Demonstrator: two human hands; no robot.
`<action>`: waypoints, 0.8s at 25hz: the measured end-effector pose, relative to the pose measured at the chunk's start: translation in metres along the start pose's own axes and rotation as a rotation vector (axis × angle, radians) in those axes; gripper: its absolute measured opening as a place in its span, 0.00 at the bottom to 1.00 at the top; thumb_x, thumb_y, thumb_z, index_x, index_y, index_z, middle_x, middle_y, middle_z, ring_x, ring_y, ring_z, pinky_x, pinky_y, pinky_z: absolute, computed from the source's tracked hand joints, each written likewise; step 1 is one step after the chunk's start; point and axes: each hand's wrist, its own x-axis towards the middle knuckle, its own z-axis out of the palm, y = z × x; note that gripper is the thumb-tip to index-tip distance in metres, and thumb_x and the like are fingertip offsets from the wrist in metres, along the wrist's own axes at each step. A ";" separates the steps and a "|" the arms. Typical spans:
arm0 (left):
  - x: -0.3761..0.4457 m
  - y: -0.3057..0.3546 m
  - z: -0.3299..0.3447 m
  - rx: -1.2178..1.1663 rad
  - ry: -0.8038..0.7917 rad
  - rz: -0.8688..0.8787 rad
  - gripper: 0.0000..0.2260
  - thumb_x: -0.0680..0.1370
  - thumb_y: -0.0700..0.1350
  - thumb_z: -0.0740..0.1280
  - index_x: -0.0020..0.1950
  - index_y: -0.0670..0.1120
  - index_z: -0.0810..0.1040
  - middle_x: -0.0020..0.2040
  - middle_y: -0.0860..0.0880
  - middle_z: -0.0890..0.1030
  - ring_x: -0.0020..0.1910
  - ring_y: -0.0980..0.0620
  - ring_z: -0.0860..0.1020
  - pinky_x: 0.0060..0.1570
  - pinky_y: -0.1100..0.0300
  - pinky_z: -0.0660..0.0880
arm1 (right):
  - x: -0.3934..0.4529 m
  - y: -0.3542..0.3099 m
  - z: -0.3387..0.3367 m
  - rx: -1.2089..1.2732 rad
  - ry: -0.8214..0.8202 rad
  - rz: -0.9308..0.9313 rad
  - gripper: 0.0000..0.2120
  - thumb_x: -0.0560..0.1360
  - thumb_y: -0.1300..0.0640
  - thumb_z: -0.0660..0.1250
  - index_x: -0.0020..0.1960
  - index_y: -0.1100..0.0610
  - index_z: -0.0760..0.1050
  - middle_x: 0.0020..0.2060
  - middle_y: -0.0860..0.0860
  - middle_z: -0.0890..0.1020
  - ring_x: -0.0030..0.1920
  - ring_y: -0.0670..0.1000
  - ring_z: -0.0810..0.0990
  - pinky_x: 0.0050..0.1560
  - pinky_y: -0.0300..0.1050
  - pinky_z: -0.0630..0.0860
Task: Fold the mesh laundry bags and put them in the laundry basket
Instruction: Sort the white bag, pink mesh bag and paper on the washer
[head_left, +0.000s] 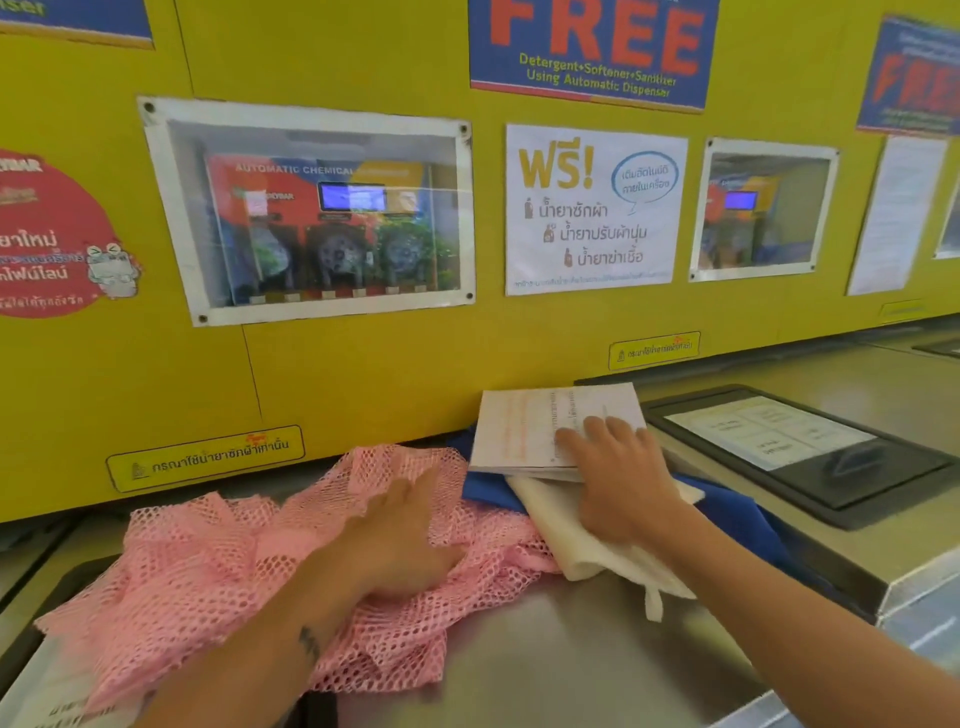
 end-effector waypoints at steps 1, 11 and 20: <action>0.002 -0.008 0.003 -0.021 -0.034 -0.003 0.39 0.75 0.64 0.62 0.80 0.56 0.46 0.81 0.50 0.52 0.78 0.43 0.56 0.75 0.42 0.55 | 0.000 -0.002 0.004 0.013 -0.004 -0.007 0.32 0.68 0.50 0.65 0.70 0.46 0.60 0.62 0.53 0.71 0.61 0.59 0.70 0.59 0.58 0.68; -0.045 -0.049 -0.049 0.225 0.207 0.011 0.19 0.77 0.46 0.63 0.67 0.60 0.71 0.66 0.56 0.71 0.65 0.50 0.71 0.63 0.49 0.70 | -0.012 -0.058 -0.024 0.190 0.099 -0.198 0.28 0.73 0.45 0.59 0.73 0.45 0.60 0.63 0.51 0.74 0.60 0.57 0.74 0.59 0.57 0.71; -0.032 0.015 0.002 0.057 0.265 0.616 0.12 0.76 0.46 0.60 0.55 0.55 0.80 0.59 0.57 0.77 0.62 0.54 0.73 0.60 0.52 0.71 | 0.008 0.001 -0.009 0.658 0.432 0.099 0.25 0.71 0.53 0.61 0.68 0.51 0.70 0.52 0.52 0.80 0.49 0.57 0.78 0.49 0.53 0.73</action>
